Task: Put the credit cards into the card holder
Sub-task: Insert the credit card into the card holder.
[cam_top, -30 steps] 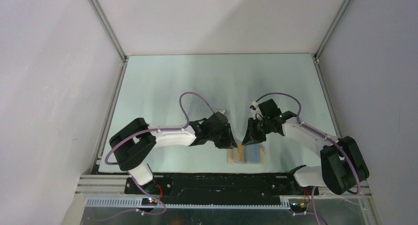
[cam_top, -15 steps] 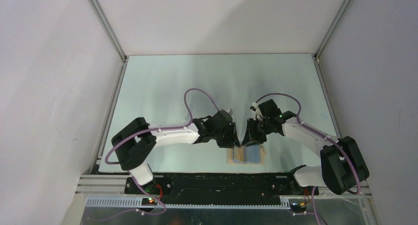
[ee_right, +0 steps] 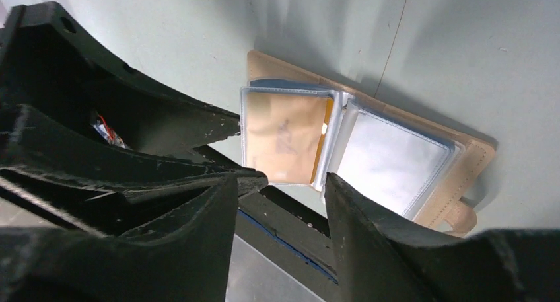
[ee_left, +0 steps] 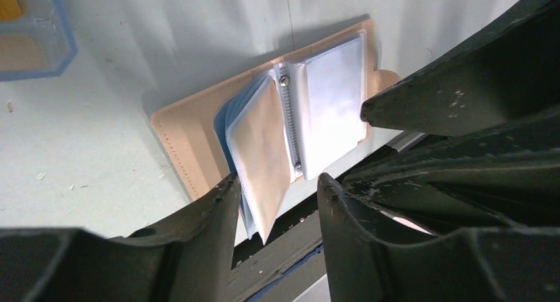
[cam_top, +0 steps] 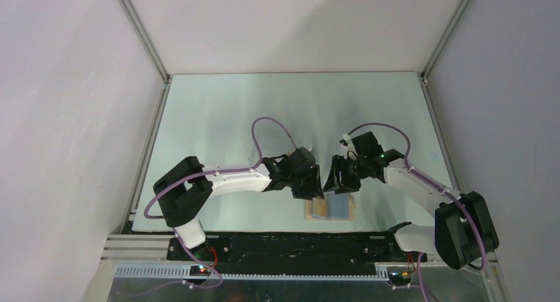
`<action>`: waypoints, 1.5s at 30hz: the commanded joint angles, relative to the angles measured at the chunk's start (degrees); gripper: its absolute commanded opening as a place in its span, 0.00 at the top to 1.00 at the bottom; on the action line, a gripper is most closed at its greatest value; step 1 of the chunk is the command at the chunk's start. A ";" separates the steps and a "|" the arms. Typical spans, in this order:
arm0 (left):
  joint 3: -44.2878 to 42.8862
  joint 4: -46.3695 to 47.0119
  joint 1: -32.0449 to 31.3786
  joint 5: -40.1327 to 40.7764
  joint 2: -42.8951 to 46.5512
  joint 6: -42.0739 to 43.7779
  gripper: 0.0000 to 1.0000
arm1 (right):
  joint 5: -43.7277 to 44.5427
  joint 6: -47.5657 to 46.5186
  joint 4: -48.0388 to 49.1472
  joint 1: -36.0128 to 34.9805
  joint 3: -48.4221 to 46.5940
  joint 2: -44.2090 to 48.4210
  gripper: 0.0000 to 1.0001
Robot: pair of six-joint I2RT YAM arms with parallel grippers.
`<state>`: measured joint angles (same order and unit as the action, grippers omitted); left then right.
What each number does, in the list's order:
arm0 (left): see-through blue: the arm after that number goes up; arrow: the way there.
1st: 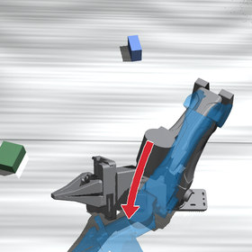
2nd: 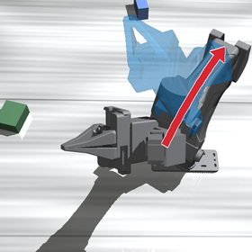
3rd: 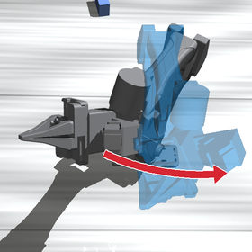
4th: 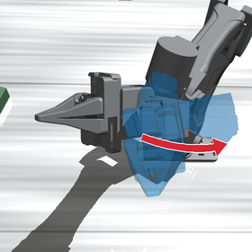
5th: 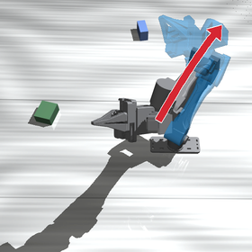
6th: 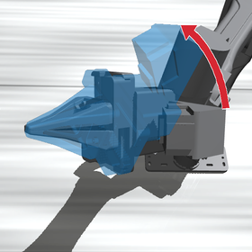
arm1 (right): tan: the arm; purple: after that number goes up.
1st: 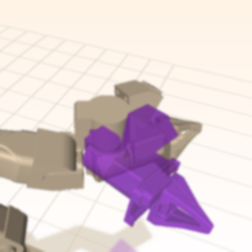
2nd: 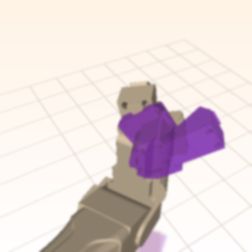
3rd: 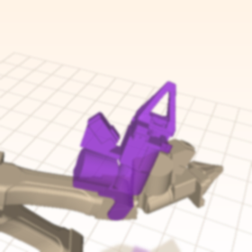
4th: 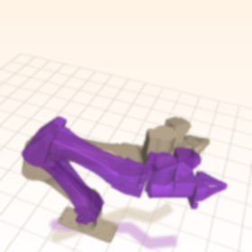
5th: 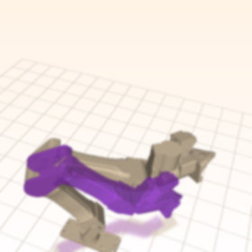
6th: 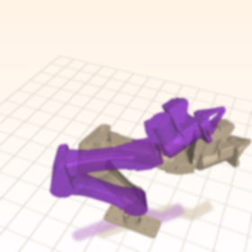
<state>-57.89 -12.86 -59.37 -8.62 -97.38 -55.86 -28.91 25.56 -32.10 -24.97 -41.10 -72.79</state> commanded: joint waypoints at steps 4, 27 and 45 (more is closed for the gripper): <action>-2.21 -2.47 -0.78 2.09 -0.22 2.18 0.46 | -0.83 -1.05 -0.15 0.81 -0.73 2.48 0.39; -5.95 -8.91 -0.51 4.67 -4.09 4.35 0.50 | -1.63 -0.21 4.82 -0.19 3.80 -3.48 0.66; -0.01 -0.46 2.32 0.01 -2.48 2.36 0.63 | -0.43 0.86 10.64 -4.51 5.03 -14.36 1.00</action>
<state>-58.43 -16.62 -57.36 -7.53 -101.84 -53.01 -31.16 26.55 -22.96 -29.04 -36.82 -85.89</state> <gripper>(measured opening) 0.382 0.009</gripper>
